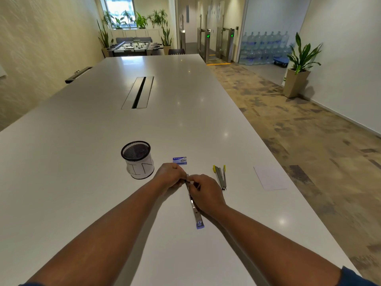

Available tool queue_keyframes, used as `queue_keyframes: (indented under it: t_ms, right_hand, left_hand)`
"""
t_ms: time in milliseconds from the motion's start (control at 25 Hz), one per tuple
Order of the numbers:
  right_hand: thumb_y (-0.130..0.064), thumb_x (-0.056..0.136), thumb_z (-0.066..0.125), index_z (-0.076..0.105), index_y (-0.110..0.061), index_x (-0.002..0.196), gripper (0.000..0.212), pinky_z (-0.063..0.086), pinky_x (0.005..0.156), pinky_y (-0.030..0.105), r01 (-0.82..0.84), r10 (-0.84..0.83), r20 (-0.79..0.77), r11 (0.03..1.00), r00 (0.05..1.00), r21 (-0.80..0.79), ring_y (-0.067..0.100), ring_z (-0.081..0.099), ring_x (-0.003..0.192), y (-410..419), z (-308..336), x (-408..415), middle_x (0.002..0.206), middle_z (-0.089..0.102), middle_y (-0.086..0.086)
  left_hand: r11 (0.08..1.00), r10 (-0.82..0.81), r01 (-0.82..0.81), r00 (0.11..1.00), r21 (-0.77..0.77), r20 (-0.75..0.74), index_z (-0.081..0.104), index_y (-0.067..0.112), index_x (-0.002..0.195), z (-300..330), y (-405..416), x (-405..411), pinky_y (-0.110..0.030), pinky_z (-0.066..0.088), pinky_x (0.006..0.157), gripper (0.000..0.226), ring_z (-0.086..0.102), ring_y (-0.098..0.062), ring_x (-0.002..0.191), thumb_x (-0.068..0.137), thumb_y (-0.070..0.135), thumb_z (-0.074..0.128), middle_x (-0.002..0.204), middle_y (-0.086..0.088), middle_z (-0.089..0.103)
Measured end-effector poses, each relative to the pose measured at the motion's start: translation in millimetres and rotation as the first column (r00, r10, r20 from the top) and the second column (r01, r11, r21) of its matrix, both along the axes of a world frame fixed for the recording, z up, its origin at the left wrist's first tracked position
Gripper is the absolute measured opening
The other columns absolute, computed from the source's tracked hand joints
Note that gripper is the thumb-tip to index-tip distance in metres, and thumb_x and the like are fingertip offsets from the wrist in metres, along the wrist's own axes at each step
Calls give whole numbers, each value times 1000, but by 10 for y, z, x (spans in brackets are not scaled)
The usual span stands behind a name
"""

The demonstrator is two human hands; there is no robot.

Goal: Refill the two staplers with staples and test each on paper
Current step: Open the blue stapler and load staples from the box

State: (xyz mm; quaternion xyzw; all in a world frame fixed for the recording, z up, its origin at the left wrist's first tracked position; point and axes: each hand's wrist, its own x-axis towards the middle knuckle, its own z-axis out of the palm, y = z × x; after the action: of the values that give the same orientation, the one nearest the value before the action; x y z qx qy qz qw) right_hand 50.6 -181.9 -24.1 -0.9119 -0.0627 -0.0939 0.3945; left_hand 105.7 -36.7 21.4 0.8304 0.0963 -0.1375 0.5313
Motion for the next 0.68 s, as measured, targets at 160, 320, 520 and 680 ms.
queue_keyframes:
  t_ms: [160, 320, 520, 680]
  right_hand:
    - [-25, 92, 54, 56, -29, 115, 24, 44, 65, 31, 83, -72, -174, 995, 982, 56, 14, 61, 75, 39, 93, 70, 78, 62, -11]
    - [-27, 89, 61, 55, -30, 92, 7, 38, 57, 28, 137, -114, -238, 987, 965, 81, 6, 53, 63, 57, 128, 109, 65, 57, -10]
    - [-30, 93, 60, 55, -28, 87, 8, 39, 61, 31, 134, -117, -182, 988, 976, 82, 10, 54, 67, 52, 119, 59, 68, 58, -10]
    - [-34, 90, 68, 58, -28, 101, 16, 50, 67, 35, 75, -47, -167, 984, 985, 165, 11, 60, 71, -26, 138, -38, 72, 63, -7]
  left_hand:
    - [1000, -14, 14, 1000, 23, 28, 71, 8, 76, -47, 18, 4, -22, 51, 54, 8, 62, -13, 55, 84, 7, 73, 66, -8, 71]
    - [1000, -27, 26, 997, 11, 74, 72, 4, 79, -102, 35, -20, -23, 52, 58, 6, 63, -13, 60, 85, 6, 72, 68, -8, 69]
    - [998, -51, 54, 994, -32, 96, 71, 2, 80, -111, 56, -57, -9, 47, 48, 6, 63, 1, 49, 82, 2, 76, 66, -4, 69]
    - [998, -61, 59, 992, 27, 113, 73, 7, 81, -115, 55, -65, -19, 52, 60, 5, 70, -13, 71, 81, 4, 77, 80, -9, 76]
